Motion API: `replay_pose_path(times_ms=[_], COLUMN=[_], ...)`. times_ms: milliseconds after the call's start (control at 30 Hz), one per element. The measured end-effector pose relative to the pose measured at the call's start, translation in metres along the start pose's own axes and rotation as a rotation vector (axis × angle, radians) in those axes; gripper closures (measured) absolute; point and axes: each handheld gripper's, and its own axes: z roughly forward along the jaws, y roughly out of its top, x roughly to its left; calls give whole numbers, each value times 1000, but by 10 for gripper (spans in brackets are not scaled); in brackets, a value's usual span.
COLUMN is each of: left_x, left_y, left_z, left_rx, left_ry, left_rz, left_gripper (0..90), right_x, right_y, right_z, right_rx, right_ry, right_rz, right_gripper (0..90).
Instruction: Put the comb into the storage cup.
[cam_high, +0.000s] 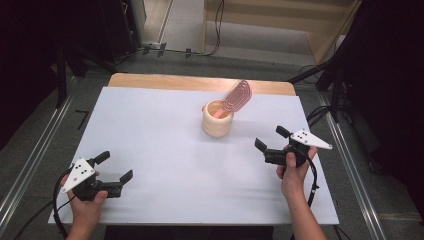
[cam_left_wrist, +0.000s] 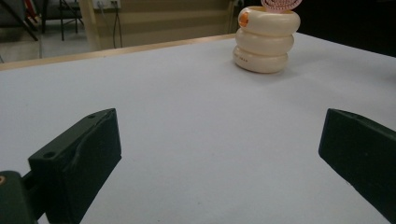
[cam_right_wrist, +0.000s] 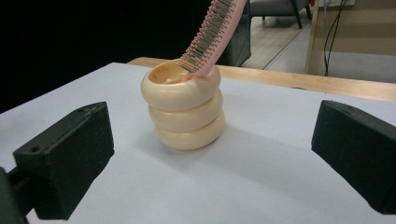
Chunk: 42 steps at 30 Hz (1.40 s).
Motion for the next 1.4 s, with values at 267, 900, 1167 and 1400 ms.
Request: replay_pose_path(times_ms=[267, 900, 1167, 1400], left_x=[0, 0, 0, 0], left_y=[0, 0, 0, 0], left_z=[0, 0, 0, 0], left_rx=[0, 0, 0, -3], left_ry=[-1, -5, -6, -7], left_rz=[1, 7, 7, 7], left_gripper=[0, 0, 0, 0], right_x=[-2, -8, -13, -17], right_y=[-11, -32, -40, -50], right_z=[-16, -46, -58, -69], right_rx=[-12, -7, -10, -4], right_ry=[-7, -15, -23, -33], right_rz=[10, -4, -10, -8], right_gripper=[0, 0, 0, 0])
